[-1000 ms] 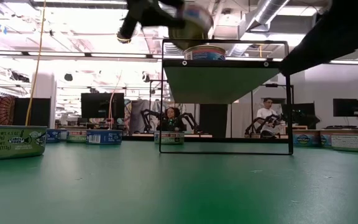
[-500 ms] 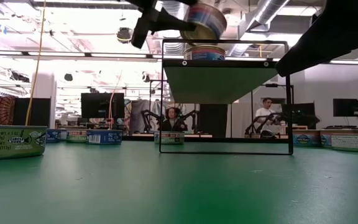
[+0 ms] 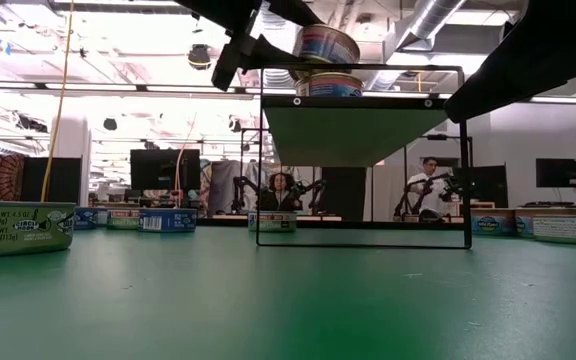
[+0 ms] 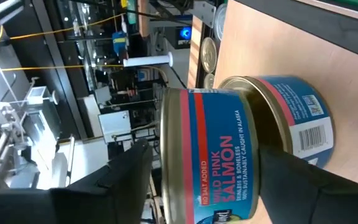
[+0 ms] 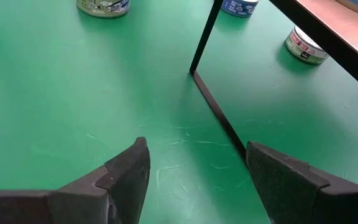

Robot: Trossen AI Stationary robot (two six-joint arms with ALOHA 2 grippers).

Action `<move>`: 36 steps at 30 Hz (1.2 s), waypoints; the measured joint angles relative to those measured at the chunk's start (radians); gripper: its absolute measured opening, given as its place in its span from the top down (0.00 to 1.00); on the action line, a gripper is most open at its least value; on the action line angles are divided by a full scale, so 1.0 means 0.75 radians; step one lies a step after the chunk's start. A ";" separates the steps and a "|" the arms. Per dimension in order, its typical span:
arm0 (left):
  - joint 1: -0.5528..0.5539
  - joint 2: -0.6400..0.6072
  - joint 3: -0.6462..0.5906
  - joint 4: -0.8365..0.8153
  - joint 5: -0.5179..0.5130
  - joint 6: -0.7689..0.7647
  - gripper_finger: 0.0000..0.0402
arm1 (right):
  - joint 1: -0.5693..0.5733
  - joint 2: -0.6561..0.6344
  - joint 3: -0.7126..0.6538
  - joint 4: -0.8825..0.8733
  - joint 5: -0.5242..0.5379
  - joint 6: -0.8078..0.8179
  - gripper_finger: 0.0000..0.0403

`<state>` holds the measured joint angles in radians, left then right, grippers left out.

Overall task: Stack canned seafood by type on shelf
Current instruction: Stack the blue tuna can on top of the blue tuna can on the shelf

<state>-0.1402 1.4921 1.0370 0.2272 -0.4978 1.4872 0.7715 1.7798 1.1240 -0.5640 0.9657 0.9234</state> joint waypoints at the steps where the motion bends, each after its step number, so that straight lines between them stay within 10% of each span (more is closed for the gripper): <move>1: 0.000 0.000 0.000 0.001 0.001 -0.001 0.34 | 0.000 0.000 0.000 0.001 0.000 0.000 0.28; 36: 0.022 0.004 0.223 -0.459 0.225 -0.565 0.28 | -0.011 0.000 0.000 0.028 0.000 -0.021 0.28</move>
<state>-0.1240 1.4952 1.2041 -0.1169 -0.3292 1.0635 0.7631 1.7798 1.1240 -0.5429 0.9654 0.9076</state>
